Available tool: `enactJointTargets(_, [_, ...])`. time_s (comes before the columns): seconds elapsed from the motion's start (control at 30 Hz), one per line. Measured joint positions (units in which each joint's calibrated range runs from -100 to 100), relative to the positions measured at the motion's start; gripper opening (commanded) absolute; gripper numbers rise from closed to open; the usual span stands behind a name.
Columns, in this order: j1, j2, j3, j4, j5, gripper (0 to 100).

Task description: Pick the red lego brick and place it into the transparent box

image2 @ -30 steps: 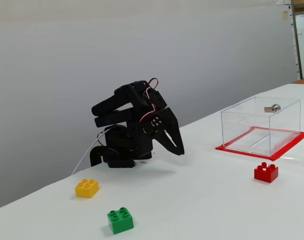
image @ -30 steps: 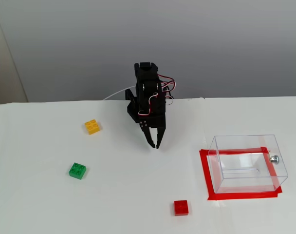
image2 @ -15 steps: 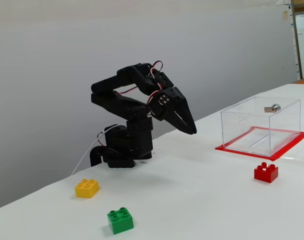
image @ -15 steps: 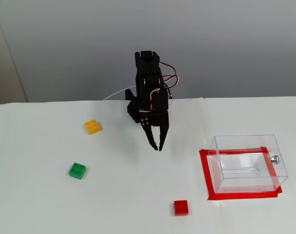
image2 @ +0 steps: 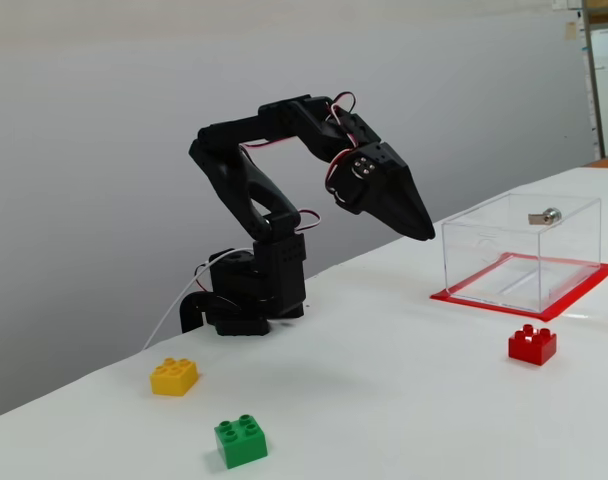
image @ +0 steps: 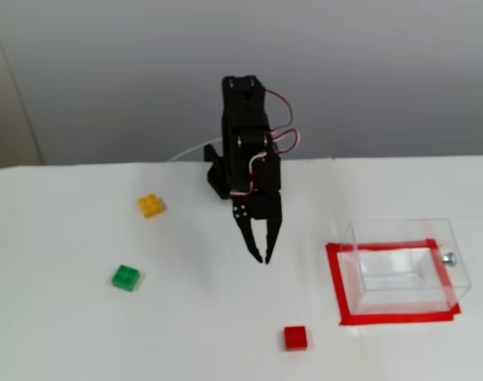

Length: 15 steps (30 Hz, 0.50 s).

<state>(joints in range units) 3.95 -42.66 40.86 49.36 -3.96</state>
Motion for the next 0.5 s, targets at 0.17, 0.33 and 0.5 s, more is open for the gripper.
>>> enactJointTargets(0.17, [-4.2,8.6,-6.2,-0.1,0.0,1])
enactJointTargets(0.33, [-8.1,15.5,-10.0,-0.1,0.0,1])
enactJointTargets(0.5, [-10.9,21.3,-12.6,-0.1,-0.2,1])
